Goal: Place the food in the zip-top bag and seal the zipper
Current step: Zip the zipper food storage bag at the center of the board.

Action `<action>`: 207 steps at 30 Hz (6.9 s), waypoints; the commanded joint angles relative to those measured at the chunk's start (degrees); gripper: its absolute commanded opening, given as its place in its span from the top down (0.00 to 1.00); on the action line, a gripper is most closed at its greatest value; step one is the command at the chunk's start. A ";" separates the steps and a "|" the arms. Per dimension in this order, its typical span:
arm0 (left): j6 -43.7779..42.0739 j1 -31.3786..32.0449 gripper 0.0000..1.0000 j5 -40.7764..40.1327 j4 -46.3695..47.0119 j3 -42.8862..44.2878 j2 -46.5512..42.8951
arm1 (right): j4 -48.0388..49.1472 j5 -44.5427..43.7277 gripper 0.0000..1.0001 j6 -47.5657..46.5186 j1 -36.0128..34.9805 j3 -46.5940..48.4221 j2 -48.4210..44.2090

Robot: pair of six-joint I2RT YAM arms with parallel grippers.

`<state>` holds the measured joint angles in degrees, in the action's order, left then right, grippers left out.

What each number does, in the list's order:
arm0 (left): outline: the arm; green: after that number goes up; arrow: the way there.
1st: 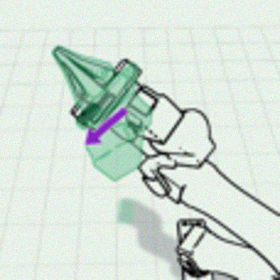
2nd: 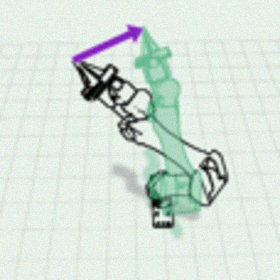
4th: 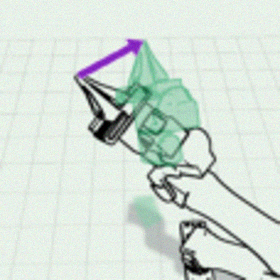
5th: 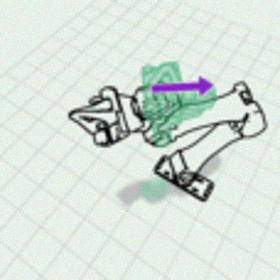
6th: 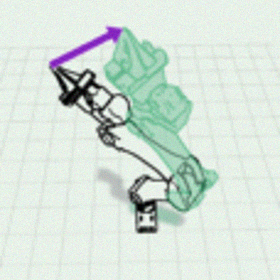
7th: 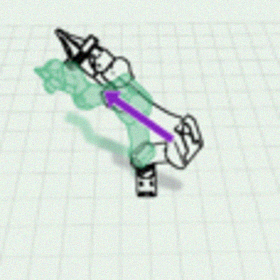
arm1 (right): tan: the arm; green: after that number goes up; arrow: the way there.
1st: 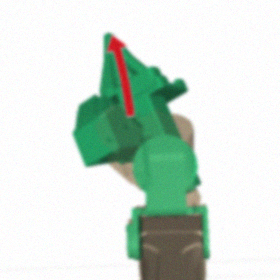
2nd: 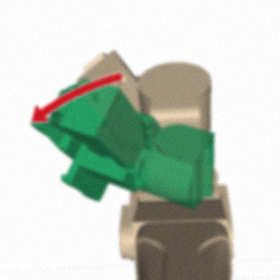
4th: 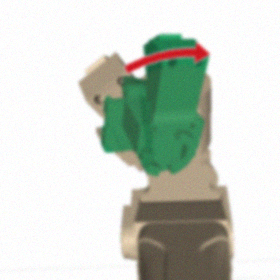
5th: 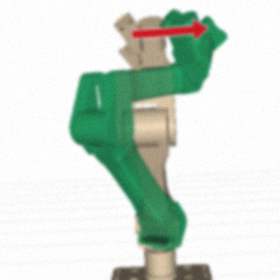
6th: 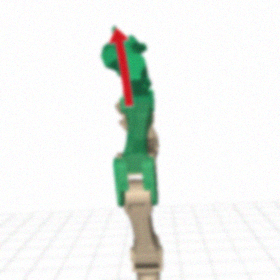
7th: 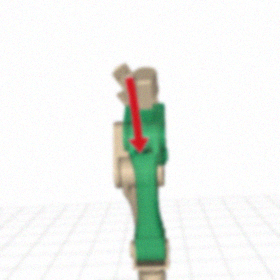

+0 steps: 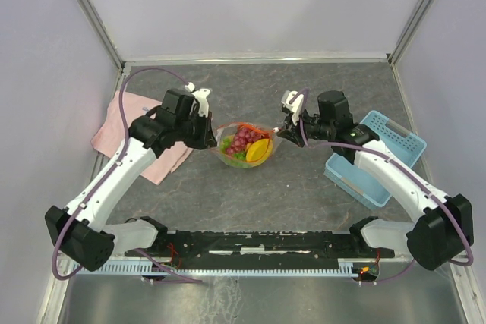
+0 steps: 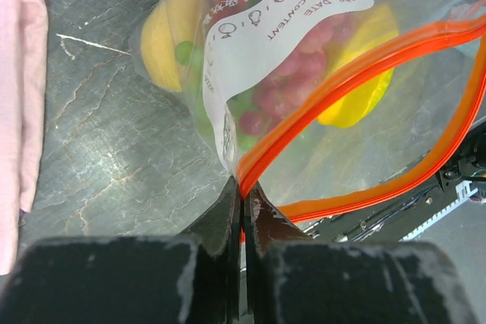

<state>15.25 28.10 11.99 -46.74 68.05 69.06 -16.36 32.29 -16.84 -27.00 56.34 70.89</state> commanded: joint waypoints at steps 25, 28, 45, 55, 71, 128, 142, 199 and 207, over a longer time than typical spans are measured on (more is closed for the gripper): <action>-2.95 0.12 0.97 -4.90 -9.53 9.64 -0.03 | 5.52 11.20 0.66 -11.34 0.52 -6.61 -4.40; -3.02 0.14 0.97 -4.97 -9.56 9.64 -0.02 | 8.70 10.39 0.57 -12.33 -2.85 -10.74 -6.29; -3.12 0.16 0.97 -4.46 -8.63 9.03 0.64 | 29.75 7.21 0.38 -10.93 -13.23 -17.77 -1.72; -3.12 0.21 0.97 -5.03 -8.47 9.01 0.32 | 33.40 5.67 0.55 -11.25 -14.24 -17.69 1.28; -2.40 0.12 0.97 -15.72 -9.39 10.82 1.01 | 21.47 6.38 0.98 -11.98 -11.42 -13.49 -9.74; 1.52 21.80 0.52 -8.26 16.79 6.62 10.35 | 8.42 0.80 0.98 2.49 -4.98 -2.60 -6.44; -1.02 22.08 0.97 -8.04 20.45 4.14 6.36 | 8.27 4.90 0.72 0.49 -1.21 -5.46 -8.93; -6.17 22.05 0.55 -11.49 20.94 4.67 1.34 | 16.74 20.30 0.98 -2.18 0.29 -3.99 -1.77; -12.39 21.48 0.31 -4.23 23.80 5.95 2.64 | 16.45 19.27 0.98 -0.95 0.36 -4.15 -3.01</action>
<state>8.82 50.02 3.05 -26.87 71.53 72.10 -1.56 51.13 -17.85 -26.83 48.97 70.24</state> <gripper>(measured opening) 0.669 0.024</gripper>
